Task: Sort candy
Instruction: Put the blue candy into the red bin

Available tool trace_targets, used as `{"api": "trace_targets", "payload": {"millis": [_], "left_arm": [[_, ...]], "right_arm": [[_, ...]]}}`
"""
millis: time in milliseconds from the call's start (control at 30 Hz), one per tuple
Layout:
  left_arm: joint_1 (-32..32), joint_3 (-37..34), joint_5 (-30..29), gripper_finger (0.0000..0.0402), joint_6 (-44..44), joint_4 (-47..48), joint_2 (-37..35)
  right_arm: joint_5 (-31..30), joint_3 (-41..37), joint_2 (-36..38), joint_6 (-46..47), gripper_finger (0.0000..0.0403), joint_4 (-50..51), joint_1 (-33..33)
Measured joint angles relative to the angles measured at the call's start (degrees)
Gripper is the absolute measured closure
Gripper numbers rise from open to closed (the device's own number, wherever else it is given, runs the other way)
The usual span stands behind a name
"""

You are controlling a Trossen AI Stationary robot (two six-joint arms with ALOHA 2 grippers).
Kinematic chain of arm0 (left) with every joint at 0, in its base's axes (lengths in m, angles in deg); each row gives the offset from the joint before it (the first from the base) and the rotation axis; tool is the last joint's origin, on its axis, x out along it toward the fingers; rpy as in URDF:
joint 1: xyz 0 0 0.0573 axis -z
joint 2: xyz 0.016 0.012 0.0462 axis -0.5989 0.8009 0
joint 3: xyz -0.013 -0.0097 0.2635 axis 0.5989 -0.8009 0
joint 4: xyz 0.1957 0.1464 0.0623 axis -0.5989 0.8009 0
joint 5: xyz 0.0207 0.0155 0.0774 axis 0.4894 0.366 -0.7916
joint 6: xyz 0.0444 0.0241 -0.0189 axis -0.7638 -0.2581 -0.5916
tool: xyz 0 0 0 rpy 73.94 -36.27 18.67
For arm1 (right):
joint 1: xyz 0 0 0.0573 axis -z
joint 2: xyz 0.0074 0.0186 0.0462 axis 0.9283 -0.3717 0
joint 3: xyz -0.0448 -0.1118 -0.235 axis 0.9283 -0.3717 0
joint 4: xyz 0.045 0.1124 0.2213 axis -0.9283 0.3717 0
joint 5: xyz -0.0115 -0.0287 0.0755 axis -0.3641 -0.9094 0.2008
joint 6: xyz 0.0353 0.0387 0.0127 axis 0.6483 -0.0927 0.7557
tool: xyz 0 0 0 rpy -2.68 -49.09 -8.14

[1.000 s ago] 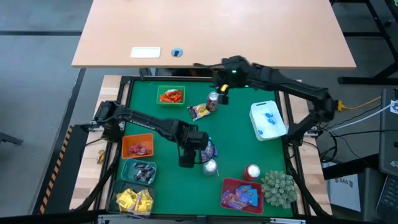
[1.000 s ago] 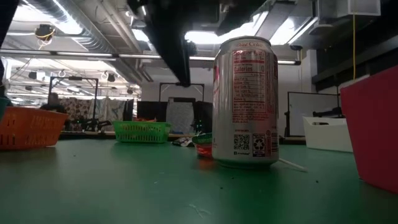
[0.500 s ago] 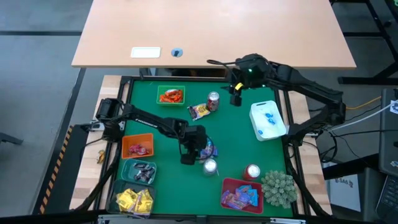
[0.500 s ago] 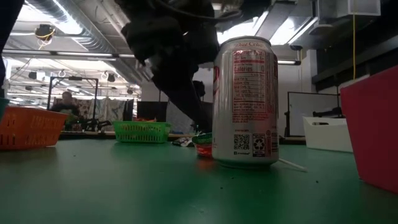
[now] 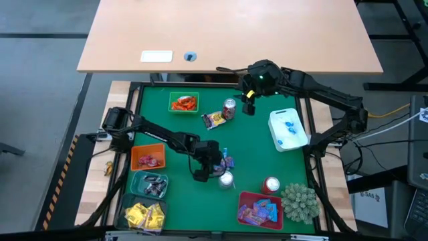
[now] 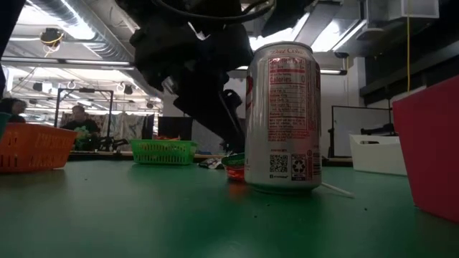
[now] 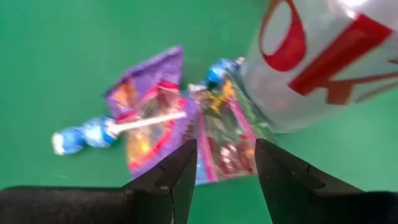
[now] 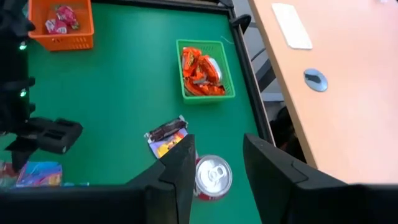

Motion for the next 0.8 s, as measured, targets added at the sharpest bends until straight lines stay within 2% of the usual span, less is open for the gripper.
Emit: {"api": "trace_targets", "payload": {"millis": [167,533,633,800], "left_arm": [[0.99,0.00,-2.92,0.0250,-2.65,-1.55,1.15],[0.46,0.28,-3.16,0.0253,-2.81,-3.21,7.91],[-0.09,0.26,-3.36,0.0272,-2.71,-3.20,7.98],[-1.51,0.20,-3.51,0.0331,-2.44,-3.20,7.74]], "right_arm": [[0.04,0.00,-0.47,0.00,0.0271,-0.29,0.00],[0.03,0.00,-0.63,-0.02,0.0271,1.21,-0.02],[0.02,0.00,-0.63,-0.02,0.0271,1.46,-0.01],[0.02,0.00,-0.34,0.07,0.0271,5.39,-0.02]]}}
